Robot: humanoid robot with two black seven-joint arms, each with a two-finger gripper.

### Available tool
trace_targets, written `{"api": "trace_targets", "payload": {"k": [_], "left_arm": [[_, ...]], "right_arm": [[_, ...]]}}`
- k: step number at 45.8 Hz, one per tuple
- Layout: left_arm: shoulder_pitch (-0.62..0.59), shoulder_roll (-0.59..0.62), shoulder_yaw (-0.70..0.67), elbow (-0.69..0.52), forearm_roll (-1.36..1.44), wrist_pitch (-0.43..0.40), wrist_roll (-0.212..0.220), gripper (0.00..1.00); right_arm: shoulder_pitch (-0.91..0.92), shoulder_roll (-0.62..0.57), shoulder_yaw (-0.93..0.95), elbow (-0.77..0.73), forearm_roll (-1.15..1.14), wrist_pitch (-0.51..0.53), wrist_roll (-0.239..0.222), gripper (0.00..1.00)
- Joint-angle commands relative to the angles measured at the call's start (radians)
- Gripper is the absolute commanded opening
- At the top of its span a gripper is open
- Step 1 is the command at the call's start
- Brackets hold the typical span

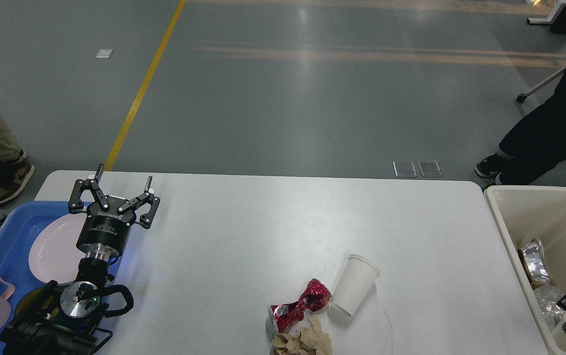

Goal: Tidy desktop
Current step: 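Raise the right gripper out of the bin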

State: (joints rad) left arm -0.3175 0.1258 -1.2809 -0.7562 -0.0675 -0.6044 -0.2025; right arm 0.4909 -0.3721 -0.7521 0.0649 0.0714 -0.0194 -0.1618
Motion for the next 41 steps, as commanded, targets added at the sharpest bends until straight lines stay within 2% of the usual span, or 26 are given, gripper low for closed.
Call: {"api": "trace_targets", "payload": {"k": [1, 10, 18, 26, 34, 41], "left_arm": [[0.0, 0.0, 0.0, 0.0, 0.0, 0.0, 0.0, 0.96], [0.0, 0.0, 0.0, 0.0, 0.0, 0.0, 0.0, 0.96], [0.0, 0.0, 0.0, 0.0, 0.0, 0.0, 0.0, 0.96], [0.0, 0.0, 0.0, 0.0, 0.0, 0.0, 0.0, 0.96], [0.0, 0.0, 0.0, 0.0, 0.0, 0.0, 0.0, 0.96], [0.0, 0.0, 0.0, 0.0, 0.0, 0.0, 0.0, 0.96]], "right_arm": [[0.011, -0.002, 0.002, 0.007, 0.001, -0.001, -0.001, 1.0], [0.058, -0.011, 0.002, 0.038, -0.004, 0.016, -0.008, 1.0], [0.228, -0.122, -0.013, 0.255, -0.019, 0.082, -0.088, 1.0], [0.5, -0.208, -0.145, 0.502, -0.053, 0.191, -0.156, 1.0], [0.843, -0.228, -0.34, 0.755, -0.053, 0.286, -0.157, 1.0], [1.119, -0.188, -0.428, 0.93, -0.05, 0.447, -0.157, 1.0]]}}
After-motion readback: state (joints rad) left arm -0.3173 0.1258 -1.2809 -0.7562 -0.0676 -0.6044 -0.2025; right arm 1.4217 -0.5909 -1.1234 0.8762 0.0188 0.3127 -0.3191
